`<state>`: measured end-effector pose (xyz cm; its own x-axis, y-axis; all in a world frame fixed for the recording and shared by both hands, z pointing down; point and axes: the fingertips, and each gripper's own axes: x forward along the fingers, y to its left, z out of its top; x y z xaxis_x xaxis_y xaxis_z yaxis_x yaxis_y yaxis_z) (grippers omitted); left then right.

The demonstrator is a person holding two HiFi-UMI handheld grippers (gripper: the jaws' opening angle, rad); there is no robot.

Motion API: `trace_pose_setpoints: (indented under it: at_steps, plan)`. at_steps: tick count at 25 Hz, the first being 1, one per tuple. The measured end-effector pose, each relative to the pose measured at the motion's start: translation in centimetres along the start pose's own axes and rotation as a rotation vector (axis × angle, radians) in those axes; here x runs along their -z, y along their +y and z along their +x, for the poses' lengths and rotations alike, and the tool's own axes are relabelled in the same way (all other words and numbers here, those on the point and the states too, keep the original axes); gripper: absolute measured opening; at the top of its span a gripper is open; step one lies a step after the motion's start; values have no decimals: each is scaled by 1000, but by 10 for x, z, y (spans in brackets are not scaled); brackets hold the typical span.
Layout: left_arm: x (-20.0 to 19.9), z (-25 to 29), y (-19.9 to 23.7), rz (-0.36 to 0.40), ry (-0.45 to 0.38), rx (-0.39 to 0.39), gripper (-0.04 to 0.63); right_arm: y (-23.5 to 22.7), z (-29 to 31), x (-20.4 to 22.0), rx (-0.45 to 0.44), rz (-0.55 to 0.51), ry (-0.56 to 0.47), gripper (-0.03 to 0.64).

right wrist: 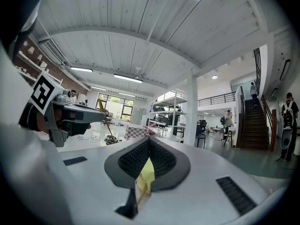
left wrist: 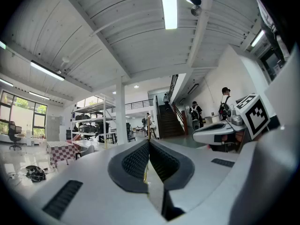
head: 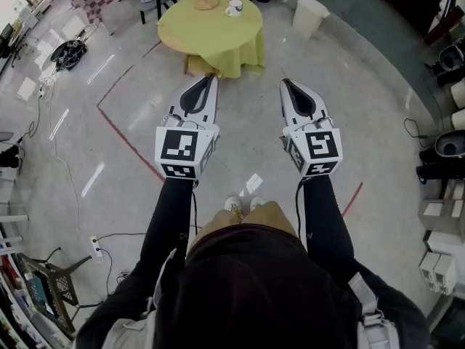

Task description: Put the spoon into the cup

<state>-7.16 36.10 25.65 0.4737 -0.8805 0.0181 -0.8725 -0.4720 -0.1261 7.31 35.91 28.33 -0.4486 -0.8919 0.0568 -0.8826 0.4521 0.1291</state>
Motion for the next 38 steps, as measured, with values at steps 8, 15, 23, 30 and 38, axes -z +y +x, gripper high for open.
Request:
trace_pose_setpoints:
  at_steps: [8, 15, 23, 30, 38]
  plan:
    - [-4, -1, 2, 11, -13, 11, 18, 10, 3, -6, -25, 0, -14, 26]
    - [-1, 0, 5, 2, -14, 23, 18, 17, 5, -10, -44, 28, -34, 27]
    - [7, 22, 0, -11, -9, 39, 18, 2, 16, 5, -52, 17, -12, 28]
    - [12, 69, 4, 6, 2, 39, 18, -29, 64, 6, -80, 28, -37, 28]
    - [10, 151, 31, 41, 8, -9, 18, -87, 148, 14, -134, 32, -34, 28]
